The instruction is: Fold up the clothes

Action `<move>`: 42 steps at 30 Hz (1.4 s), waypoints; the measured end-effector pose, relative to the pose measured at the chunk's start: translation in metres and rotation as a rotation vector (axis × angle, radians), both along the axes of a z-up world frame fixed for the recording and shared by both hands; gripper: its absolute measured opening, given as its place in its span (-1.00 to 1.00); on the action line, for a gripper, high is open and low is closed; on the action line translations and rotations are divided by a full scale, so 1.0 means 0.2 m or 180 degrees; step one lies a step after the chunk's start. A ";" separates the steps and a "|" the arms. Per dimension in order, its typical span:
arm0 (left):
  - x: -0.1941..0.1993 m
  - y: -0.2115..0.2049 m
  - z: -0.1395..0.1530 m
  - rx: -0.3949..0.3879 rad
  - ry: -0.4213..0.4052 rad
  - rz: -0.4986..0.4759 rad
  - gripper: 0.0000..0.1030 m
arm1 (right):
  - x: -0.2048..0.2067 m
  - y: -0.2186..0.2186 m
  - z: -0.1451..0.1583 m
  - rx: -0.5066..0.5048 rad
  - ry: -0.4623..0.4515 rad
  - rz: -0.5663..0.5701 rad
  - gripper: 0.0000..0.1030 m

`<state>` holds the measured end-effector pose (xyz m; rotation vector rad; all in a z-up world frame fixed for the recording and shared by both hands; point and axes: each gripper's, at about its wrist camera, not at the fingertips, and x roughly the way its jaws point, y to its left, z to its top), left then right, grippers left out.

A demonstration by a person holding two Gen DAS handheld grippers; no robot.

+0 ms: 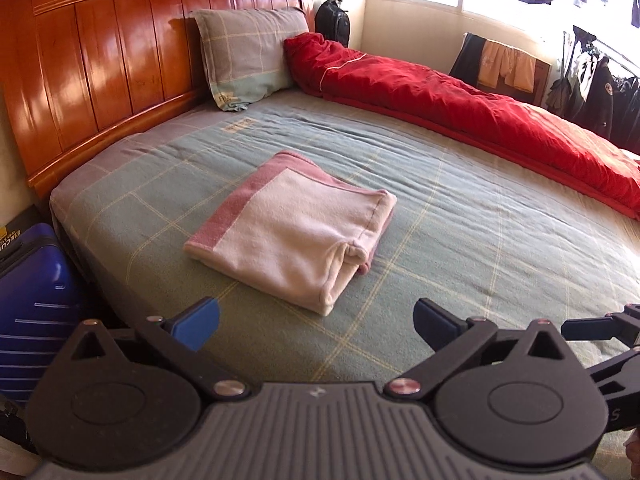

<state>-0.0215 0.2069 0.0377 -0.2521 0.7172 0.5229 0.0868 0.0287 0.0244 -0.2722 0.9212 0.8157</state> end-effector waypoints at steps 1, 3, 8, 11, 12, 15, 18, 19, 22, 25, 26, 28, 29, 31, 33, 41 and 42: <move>-0.01 -0.02 0.01 0.0021 0.0020 0.0007 0.99 | -0.02 -0.02 -0.01 -0.0012 -0.0002 -0.0036 1.00; -0.02 -0.06 0.02 0.0027 0.0105 -0.0013 0.99 | -0.06 -0.06 0.00 -0.0040 -0.0067 -0.0143 1.00; -0.05 -0.17 0.07 0.0028 0.0198 -0.0088 0.99 | -0.13 -0.14 0.04 -0.0031 -0.0169 -0.0324 1.00; -0.05 -0.23 0.11 0.0084 0.0270 -0.0099 0.99 | -0.18 -0.17 0.10 -0.0052 -0.0283 -0.0369 1.00; -0.05 -0.25 0.12 0.0115 0.0314 -0.0104 0.99 | -0.21 -0.18 0.12 -0.0007 -0.0337 -0.0386 1.00; -0.11 -0.29 0.14 0.0222 0.0359 -0.0047 0.99 | -0.25 -0.19 0.14 0.0043 -0.0320 -0.0367 1.00; -0.18 -0.27 0.13 0.0148 0.0365 0.0018 0.99 | -0.30 -0.17 0.14 0.0058 -0.0292 -0.0289 1.00; -0.20 -0.25 0.12 0.0115 0.0382 0.0034 0.99 | -0.32 -0.16 0.14 0.0055 -0.0274 -0.0242 1.00; -0.23 -0.22 0.08 0.0065 0.0468 0.0103 0.99 | -0.36 -0.11 0.14 0.0034 -0.0228 -0.0120 1.00; -0.25 -0.18 0.05 -0.0034 0.0506 0.0169 0.99 | -0.39 -0.06 0.13 -0.0043 -0.0252 -0.0027 1.00; -0.25 -0.17 0.05 -0.0054 0.0514 0.0183 0.99 | -0.39 -0.04 0.13 -0.0062 -0.0251 -0.0014 1.00; -0.26 -0.16 0.04 -0.0067 0.0517 0.0192 0.99 | -0.38 -0.02 0.12 -0.0086 -0.0221 0.0006 1.00; -0.27 -0.15 0.04 -0.0072 0.0513 0.0193 0.99 | -0.38 -0.01 0.11 -0.0097 -0.0206 0.0011 1.00; -0.28 -0.14 0.04 -0.0090 0.0514 0.0204 0.99 | -0.39 0.01 0.10 -0.0107 -0.0196 0.0028 1.00; -0.29 -0.13 0.03 -0.0111 0.0516 0.0214 0.99 | -0.40 0.02 0.10 -0.0117 -0.0194 0.0049 1.00; -0.29 -0.14 0.03 -0.0124 0.0523 0.0176 0.99 | -0.40 0.02 0.09 -0.0160 -0.0138 0.0085 1.00; -0.29 -0.14 0.03 -0.0133 0.0527 0.0175 0.99 | -0.40 0.02 0.09 -0.0165 -0.0137 0.0086 1.00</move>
